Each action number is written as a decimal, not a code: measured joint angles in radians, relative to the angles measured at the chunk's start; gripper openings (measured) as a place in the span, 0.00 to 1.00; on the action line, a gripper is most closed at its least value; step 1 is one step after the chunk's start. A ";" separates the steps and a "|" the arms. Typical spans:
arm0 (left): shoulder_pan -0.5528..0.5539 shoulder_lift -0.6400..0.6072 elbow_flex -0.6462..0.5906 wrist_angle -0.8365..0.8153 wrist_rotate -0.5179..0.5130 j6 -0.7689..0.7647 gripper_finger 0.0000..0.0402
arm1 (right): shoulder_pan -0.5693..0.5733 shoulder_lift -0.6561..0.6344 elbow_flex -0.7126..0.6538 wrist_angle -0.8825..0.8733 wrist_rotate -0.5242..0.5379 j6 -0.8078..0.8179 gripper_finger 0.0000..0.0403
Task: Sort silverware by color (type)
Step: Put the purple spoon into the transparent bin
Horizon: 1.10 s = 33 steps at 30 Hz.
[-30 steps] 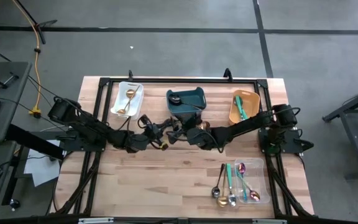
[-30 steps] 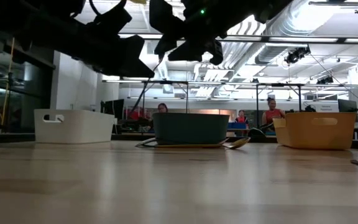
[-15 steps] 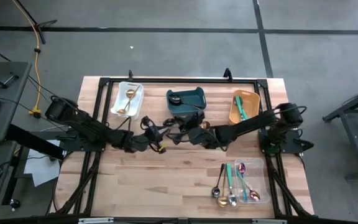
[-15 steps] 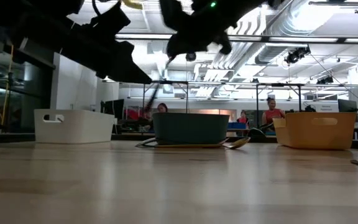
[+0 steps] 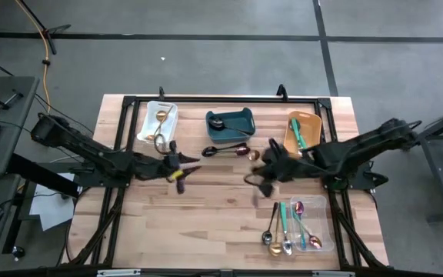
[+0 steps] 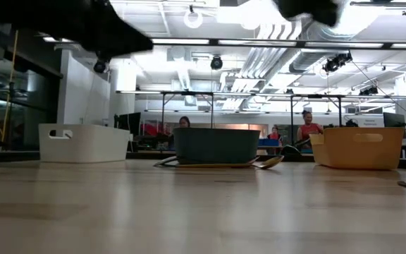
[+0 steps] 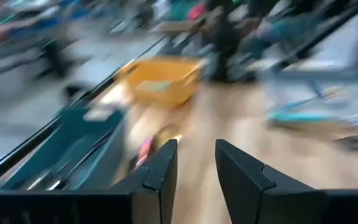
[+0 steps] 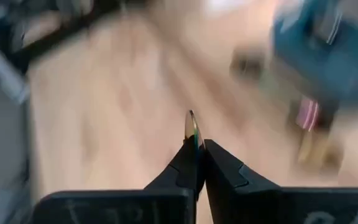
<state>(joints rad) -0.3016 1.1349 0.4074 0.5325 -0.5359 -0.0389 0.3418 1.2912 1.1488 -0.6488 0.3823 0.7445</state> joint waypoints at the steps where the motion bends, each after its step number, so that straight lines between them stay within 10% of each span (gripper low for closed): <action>1: 0.000 -0.020 -0.017 0.037 0.063 0.025 0.25 | 0.026 -0.016 0.000 -0.073 -0.053 0.083 0.01; 9: 0.000 -0.121 -0.055 0.075 0.262 0.094 0.25 | 0.271 -0.049 0.000 -0.502 -0.406 0.627 0.01; 15: 0.000 -0.126 -0.056 0.070 0.265 0.127 0.25 | 0.410 -0.024 -0.002 -0.633 -0.300 0.928 0.01; 33: 0.000 -0.126 -0.056 0.069 0.264 0.147 0.25 | 0.426 0.174 -0.002 -0.612 -0.340 0.885 0.02</action>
<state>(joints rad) -0.3016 1.0092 0.3515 0.6019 -0.2714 0.1078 0.7677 1.4655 1.1469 -1.2611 0.0425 1.6300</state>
